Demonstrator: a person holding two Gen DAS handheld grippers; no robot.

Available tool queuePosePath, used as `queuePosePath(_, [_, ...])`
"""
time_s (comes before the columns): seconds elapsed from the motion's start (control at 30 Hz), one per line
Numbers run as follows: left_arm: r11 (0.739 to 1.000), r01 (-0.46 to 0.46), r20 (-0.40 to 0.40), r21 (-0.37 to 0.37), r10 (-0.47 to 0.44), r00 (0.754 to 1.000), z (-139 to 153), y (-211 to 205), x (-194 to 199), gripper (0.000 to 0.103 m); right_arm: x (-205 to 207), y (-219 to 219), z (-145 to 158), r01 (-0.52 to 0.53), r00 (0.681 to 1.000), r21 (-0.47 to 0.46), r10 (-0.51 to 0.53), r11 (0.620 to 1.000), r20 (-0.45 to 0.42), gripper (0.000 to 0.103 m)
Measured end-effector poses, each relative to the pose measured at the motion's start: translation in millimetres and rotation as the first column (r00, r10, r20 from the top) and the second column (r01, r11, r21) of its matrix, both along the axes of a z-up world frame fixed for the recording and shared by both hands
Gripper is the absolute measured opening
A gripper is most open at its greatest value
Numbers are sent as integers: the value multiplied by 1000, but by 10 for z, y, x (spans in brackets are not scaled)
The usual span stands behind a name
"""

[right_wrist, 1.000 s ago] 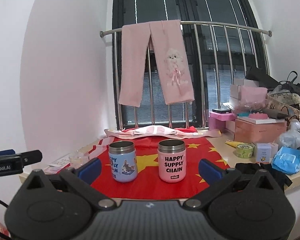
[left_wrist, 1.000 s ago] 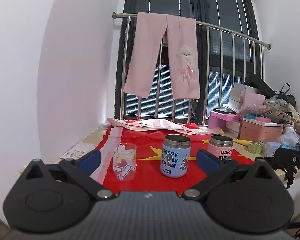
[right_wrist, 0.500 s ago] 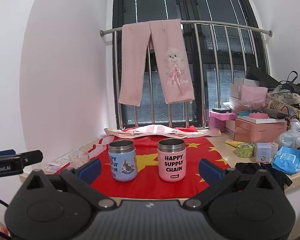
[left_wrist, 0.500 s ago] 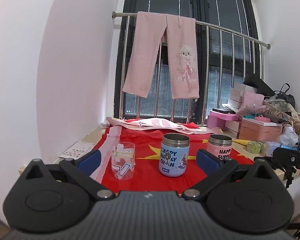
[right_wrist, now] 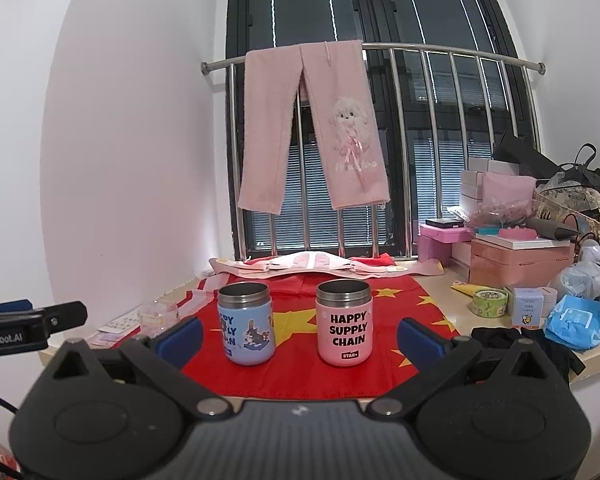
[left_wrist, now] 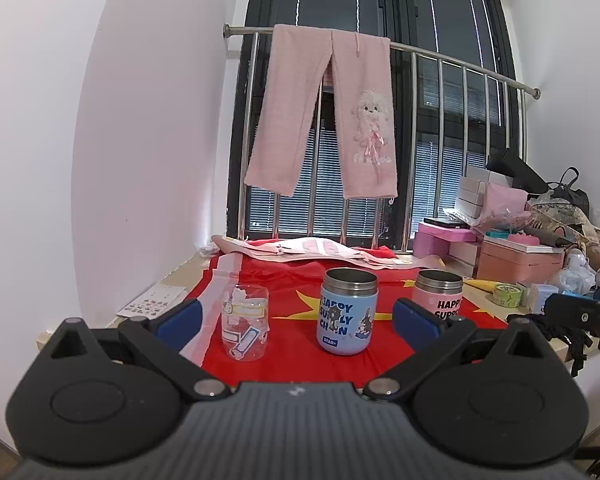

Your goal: Flip cup upright

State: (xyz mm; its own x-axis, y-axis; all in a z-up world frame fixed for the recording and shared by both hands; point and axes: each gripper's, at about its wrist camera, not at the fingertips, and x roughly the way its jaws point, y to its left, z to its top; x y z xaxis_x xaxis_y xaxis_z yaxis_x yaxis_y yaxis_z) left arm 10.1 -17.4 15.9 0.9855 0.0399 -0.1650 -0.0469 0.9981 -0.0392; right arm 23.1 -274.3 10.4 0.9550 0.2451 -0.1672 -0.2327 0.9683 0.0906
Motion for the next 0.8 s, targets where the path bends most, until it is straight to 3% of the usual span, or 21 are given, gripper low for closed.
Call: queuePosePath(0.8, [1000, 11, 40, 4, -11, 999, 0, 8, -14, 103, 10, 4, -2, -1, 1000, 2, 1, 1000, 0, 103])
